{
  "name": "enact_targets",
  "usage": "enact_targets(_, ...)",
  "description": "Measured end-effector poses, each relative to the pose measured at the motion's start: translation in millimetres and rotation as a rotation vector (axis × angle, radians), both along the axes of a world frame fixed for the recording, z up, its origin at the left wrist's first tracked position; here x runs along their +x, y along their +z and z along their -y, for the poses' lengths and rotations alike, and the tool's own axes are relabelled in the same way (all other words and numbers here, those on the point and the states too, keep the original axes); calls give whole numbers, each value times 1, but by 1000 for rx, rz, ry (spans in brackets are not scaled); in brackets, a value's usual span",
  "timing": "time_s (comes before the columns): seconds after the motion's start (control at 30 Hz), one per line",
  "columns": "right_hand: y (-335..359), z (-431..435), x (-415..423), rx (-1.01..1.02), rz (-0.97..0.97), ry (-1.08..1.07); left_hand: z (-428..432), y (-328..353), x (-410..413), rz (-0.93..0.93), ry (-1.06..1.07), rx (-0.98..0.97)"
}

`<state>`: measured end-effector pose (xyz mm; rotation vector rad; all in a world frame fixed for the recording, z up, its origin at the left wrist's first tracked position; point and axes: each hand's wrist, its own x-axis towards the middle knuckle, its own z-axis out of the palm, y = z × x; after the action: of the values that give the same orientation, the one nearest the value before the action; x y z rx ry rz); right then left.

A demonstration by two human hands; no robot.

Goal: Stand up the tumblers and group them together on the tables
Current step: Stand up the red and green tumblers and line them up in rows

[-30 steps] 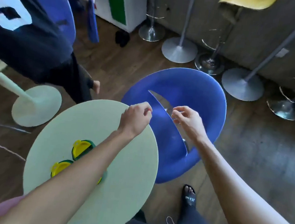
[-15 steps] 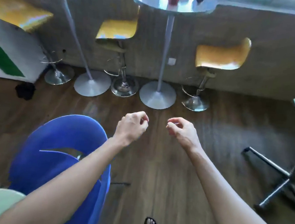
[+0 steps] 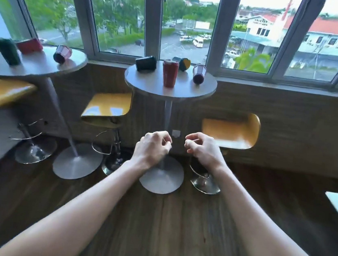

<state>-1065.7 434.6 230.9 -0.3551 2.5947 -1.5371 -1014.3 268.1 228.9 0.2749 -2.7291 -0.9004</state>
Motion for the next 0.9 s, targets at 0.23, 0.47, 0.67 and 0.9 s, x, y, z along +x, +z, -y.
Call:
enact_targets(0.23, 50, 66, -165, -42, -112, 3, 86, 40, -167, -82, 27, 8)
enact_targets(0.47, 74, 116, -327, -63, -198, 33, 149, 64, -316, -145, 53, -25)
enact_targets(0.67, 85, 148, -456, -133, -285, 93, 190, 71, -426, -248, 168, -68)
enact_targets(0.9, 100, 180, -544, 158, -151, 471, 247, 60, -541, -63, 209, -125)
